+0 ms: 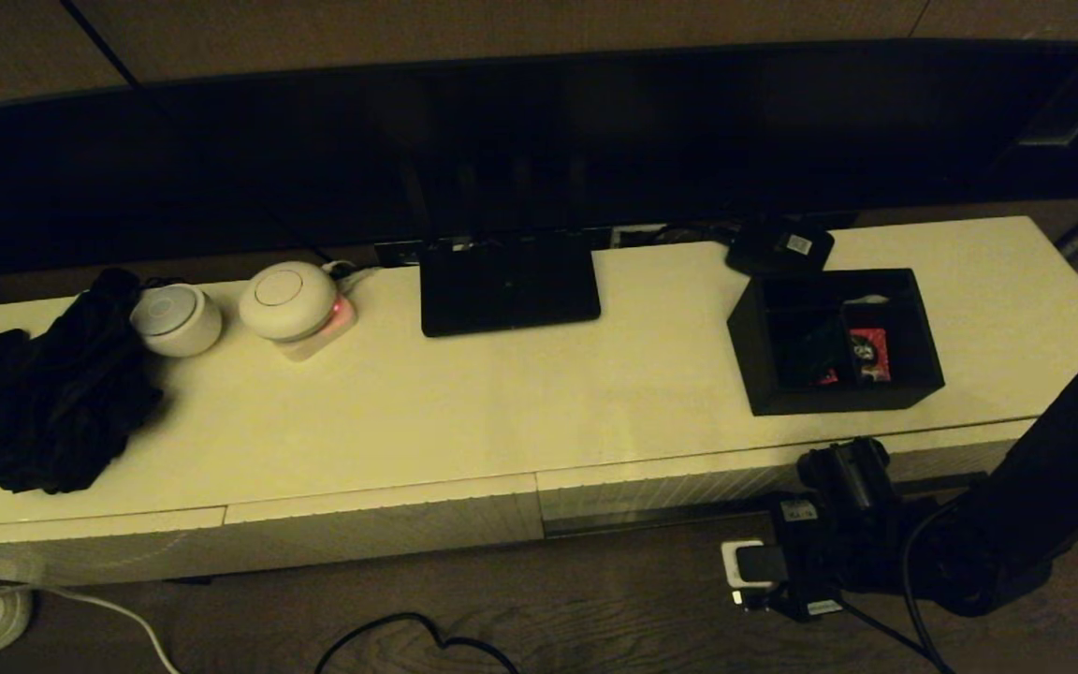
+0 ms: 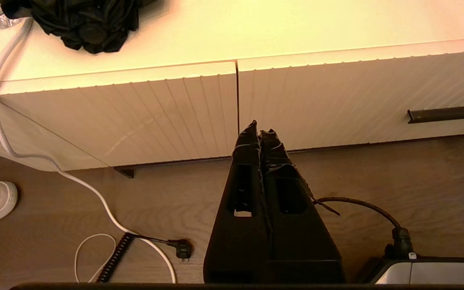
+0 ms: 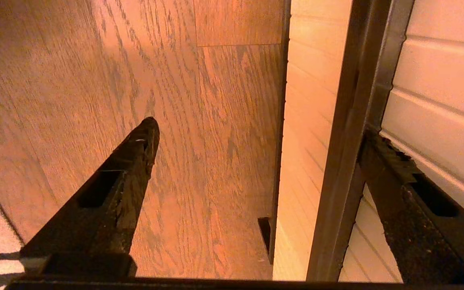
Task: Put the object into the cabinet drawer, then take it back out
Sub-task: Open the drawer
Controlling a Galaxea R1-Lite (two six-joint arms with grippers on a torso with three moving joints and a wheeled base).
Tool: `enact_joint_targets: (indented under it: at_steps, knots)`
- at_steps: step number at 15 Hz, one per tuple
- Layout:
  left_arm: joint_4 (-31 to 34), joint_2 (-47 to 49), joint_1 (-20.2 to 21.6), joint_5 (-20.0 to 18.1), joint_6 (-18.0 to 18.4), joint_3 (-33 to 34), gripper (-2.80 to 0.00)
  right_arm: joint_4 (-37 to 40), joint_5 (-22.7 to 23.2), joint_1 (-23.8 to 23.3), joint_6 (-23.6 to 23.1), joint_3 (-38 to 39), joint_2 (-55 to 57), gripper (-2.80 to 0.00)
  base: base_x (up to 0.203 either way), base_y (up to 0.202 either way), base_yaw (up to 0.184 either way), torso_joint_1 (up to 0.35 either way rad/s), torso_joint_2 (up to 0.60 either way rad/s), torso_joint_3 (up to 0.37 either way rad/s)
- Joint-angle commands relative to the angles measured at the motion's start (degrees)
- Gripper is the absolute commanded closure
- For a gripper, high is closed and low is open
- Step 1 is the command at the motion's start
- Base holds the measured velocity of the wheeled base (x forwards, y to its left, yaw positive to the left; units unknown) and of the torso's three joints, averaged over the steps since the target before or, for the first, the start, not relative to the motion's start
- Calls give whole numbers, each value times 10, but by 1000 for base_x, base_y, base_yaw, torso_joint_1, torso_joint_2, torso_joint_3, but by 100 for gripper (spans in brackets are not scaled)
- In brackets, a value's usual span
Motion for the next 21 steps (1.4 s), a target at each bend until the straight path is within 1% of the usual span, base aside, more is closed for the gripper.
enact_joint_targets:
  at_steps: [1,5,14,18,21]
  knots:
    - [0,0,0,0,0,2,0,0,2,4,-5,16,-1,-280,0,0,0,0,0,0]
    - [0,0,0,0,0,2,0,-7,2,7,-5,41,0,-280,0,0,0,0,0,0]
    - [0,0,0,0,0,2,0,-61,2,13,-5,122,-14,-280,0,0,0,0,0,0]
    - [0,0,0,0,0,2,0,-64,2,16,-4,150,-40,-280,0,0,0,0,0,0]
    - [0,0,0,0,0,2,0,-63,2,18,-3,154,-60,-280,0,0,0,0,0,0]
